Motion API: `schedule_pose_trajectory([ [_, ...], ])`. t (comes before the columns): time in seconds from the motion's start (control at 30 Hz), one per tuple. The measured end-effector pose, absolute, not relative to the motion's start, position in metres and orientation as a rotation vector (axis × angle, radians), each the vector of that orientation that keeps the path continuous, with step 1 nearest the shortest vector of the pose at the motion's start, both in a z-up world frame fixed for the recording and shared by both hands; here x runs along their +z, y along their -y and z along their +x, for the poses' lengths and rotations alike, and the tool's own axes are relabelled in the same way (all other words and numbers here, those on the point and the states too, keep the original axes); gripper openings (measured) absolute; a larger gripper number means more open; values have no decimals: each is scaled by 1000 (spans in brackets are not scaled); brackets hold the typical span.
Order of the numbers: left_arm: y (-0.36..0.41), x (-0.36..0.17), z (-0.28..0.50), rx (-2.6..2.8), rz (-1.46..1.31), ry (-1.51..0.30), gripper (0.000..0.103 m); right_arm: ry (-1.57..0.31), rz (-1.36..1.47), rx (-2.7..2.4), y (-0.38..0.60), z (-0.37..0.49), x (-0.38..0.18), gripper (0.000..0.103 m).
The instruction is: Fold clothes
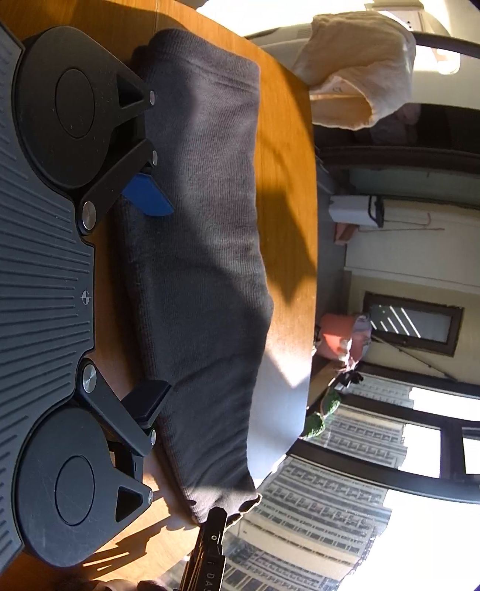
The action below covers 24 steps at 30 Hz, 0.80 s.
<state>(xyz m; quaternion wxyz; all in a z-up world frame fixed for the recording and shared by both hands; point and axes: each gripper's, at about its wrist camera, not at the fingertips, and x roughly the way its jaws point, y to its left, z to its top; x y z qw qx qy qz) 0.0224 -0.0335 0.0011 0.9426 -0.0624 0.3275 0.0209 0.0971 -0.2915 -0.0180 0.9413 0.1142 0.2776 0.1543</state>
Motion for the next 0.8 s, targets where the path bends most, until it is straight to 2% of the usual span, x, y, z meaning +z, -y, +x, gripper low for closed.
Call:
schedule_pose_trajectory([
  [0.07,28,1,24,60,-111,-667,99,-566,177,299,273,95,-17,72],
  [0.1,24,1,25,65,-118,-666,100,-568,152,294,266,94,-16,75],
  [0.2,18,1,32,87,-117,-669,103,-574,101,278,250,93,-16,79],
  [0.47,21,1,42,143,-71,-685,103,-591,48,276,239,96,-16,89],
  [0.6,22,1,42,146,-66,-683,103,-603,29,292,235,97,-16,98],
  [0.8,22,2,41,153,-66,-678,103,-615,-6,293,229,98,-16,102],
])
